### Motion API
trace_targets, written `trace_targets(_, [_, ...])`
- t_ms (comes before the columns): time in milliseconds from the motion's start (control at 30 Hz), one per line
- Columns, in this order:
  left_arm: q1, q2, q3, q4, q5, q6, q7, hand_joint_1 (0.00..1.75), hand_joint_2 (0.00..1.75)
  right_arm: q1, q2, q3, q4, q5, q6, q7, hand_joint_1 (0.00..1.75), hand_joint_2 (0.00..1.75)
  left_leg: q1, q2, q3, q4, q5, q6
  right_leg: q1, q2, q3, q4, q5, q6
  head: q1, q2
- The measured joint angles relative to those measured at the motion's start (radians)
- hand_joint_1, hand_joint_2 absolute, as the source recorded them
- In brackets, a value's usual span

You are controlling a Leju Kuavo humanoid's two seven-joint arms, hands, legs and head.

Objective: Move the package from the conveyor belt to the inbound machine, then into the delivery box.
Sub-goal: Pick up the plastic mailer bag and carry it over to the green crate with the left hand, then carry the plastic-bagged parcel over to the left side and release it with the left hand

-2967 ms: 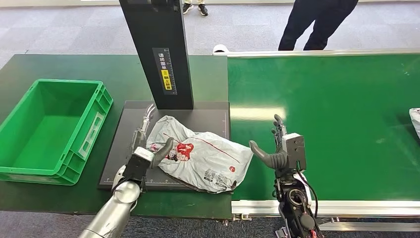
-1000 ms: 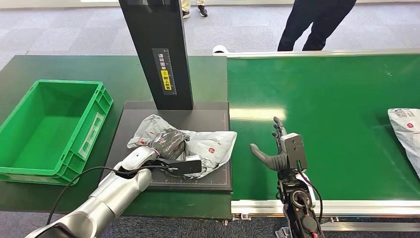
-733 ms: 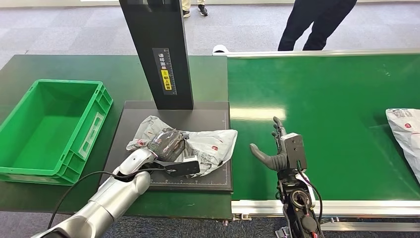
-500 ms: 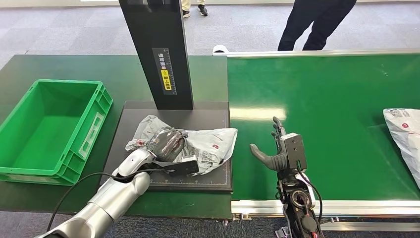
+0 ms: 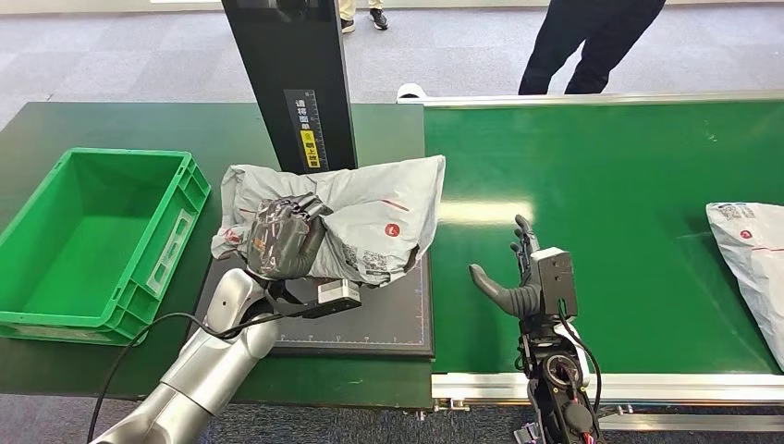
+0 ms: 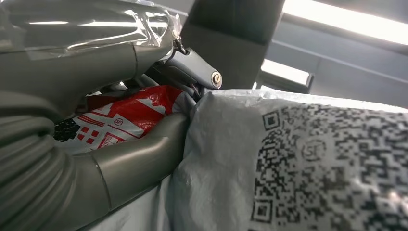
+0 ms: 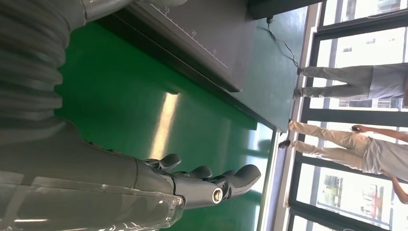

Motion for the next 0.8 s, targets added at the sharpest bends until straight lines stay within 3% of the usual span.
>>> trace_targets(233, [0.022, -0.007, 0.134, -0.056, -0.183, 0.003, 0.035, 1.75, 1.75, 0.019, 0.000, 0.000, -0.004, -0.006, -0.007, -0.007, 0.00, 1.75, 0.000, 0.000, 0.000, 0.000, 0.000, 0.000, 0.000, 0.000, 0.000, 0.000, 0.000, 0.000, 0.000, 0.000])
trace_targets(400, [-0.006, 0.006, 0.266, -0.041, -0.376, 0.003, 0.221, 1.75, 1.75, 0.045, 0.000, 0.000, -0.026, -0.007, -0.006, -0.007, 0.00, 1.75, 0.000, 0.000, 0.000, 0.000, 0.000, 0.000, 0.000, 0.000, -0.001, 0.000, 0.000, 0.000, 0.000, 0.000])
trace_targets(567, [-0.078, 0.062, 0.378, 0.034, -0.423, 0.003, 0.381, 1.75, 1.75, 0.066, 0.000, 0.000, -0.045, -0.007, -0.004, -0.007, 0.00, 1.75, 0.000, 0.001, 0.000, 0.000, 0.000, 0.000, 0.001, 0.000, -0.001, 0.000, 0.000, 0.000, 0.000, 0.000])
trace_targets(800, [-0.168, 0.162, 0.498, 0.173, -0.423, 0.004, 0.479, 1.75, 1.75, 0.068, 0.000, 0.001, -0.046, -0.006, 0.001, -0.008, 0.00, 1.75, 0.000, 0.001, 0.000, 0.000, 0.001, -0.001, 0.001, 0.000, -0.001, 0.000, 0.000, 0.000, 0.000, 0.000])
